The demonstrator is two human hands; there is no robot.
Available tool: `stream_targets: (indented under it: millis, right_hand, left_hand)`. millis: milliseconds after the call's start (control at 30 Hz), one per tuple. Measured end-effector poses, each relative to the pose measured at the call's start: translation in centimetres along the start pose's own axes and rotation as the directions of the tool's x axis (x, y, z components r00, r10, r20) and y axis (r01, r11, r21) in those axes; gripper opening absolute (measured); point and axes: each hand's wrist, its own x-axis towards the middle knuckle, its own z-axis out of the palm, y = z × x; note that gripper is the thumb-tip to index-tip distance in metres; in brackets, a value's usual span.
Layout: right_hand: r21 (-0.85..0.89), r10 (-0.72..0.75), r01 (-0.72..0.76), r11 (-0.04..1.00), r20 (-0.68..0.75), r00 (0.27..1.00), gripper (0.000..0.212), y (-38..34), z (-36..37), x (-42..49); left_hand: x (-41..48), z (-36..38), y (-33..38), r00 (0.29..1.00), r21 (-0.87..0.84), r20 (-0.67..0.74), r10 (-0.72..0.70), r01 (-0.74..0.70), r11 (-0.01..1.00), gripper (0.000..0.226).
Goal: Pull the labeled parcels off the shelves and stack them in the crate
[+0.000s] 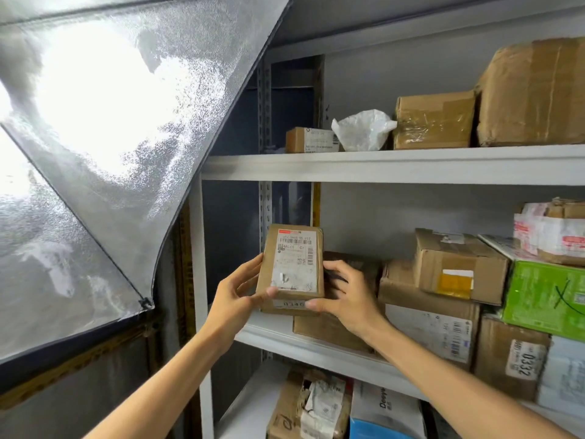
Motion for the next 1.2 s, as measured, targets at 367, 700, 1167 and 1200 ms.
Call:
stream_targets:
  millis: [367,700,1167,1200]
  right_hand:
    - [-0.123,0.044,-0.036,0.992,0.06,0.997,0.057,1.1,8.0,3.6]
    - [-0.503,0.07,-0.068,0.862,-0.015,0.997,0.073,4.2,11.3,4.7]
    - [-0.733,0.124,-0.008,0.68,0.105,0.987,0.073,6.0,12.5,5.0]
    - [-0.73,0.133,-0.006,0.684,0.117,0.984,0.072,5.6,12.2,4.9]
  left_hand:
    - [1.8,-5.7,-4.3,0.988,0.023,-0.147,-0.051,0.055,0.998,0.065]
    - [4.5,-6.4,-8.6,0.986,0.15,-0.123,-0.113,0.131,0.98,0.062]
    - [7.1,-5.2,-9.5,0.962,0.319,-0.216,-0.167,0.231,0.919,0.045]
    - [7.2,-5.0,-9.4,0.964,0.361,-0.214,-0.159,0.229,0.904,0.044]
